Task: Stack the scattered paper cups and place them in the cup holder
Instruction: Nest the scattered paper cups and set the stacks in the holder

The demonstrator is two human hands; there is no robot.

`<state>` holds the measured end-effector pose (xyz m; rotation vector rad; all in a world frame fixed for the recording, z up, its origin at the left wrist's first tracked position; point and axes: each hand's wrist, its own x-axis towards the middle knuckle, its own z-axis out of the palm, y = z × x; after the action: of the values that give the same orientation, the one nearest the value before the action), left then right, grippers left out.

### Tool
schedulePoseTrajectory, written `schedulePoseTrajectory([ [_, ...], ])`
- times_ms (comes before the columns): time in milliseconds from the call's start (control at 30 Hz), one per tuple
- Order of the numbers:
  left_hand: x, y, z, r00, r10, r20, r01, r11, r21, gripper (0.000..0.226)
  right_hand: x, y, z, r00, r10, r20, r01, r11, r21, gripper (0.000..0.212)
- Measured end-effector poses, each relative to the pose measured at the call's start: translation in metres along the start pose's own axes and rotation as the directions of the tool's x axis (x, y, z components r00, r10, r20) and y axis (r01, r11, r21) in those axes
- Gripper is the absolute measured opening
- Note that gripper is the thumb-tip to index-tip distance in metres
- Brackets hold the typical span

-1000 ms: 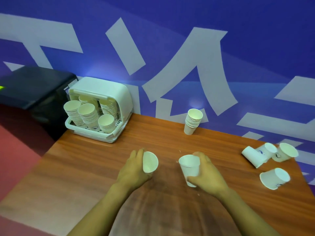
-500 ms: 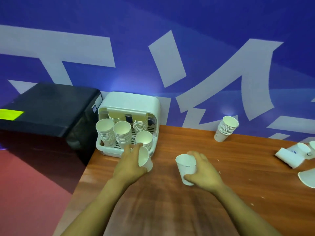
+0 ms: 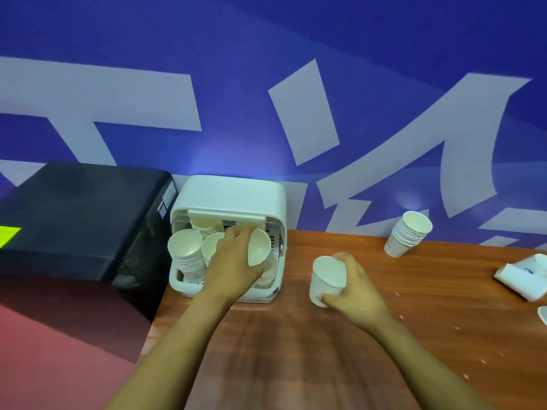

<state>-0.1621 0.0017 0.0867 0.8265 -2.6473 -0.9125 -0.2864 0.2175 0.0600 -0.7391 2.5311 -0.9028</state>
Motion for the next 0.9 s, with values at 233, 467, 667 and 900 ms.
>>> schedulePoseTrajectory([
  [233, 0.012, -0.017, 0.026, 1.0, 0.027, -0.003, -0.027, 0.991, 0.134, 0.078, 0.007, 0.016, 0.01, 0.999, 0.036, 0.028, -0.037, 0.998, 0.041, 0.081],
  [467, 0.014, -0.041, 0.061, 0.953, -0.016, 0.303, -0.067, 0.963, 0.26, 0.099, 0.014, 0.019, 0.023, 0.993, 0.05, 0.104, -0.051, 0.999, 0.007, 0.082],
  [667, 0.007, -0.043, 0.051, 0.975, 0.05, 0.219, -0.07, 0.994, 0.086, 0.093, 0.024, -0.014, 0.022, 0.993, -0.096, 0.062, 0.093, 0.994, 0.052, 0.083],
  [900, -0.012, -0.043, 0.022, 0.993, 0.051, 0.108, -0.039, 0.993, -0.108, 0.085, 0.042, -0.084, 0.052, 0.957, -0.267, -0.115, 0.28, 0.952, 0.122, 0.077],
])
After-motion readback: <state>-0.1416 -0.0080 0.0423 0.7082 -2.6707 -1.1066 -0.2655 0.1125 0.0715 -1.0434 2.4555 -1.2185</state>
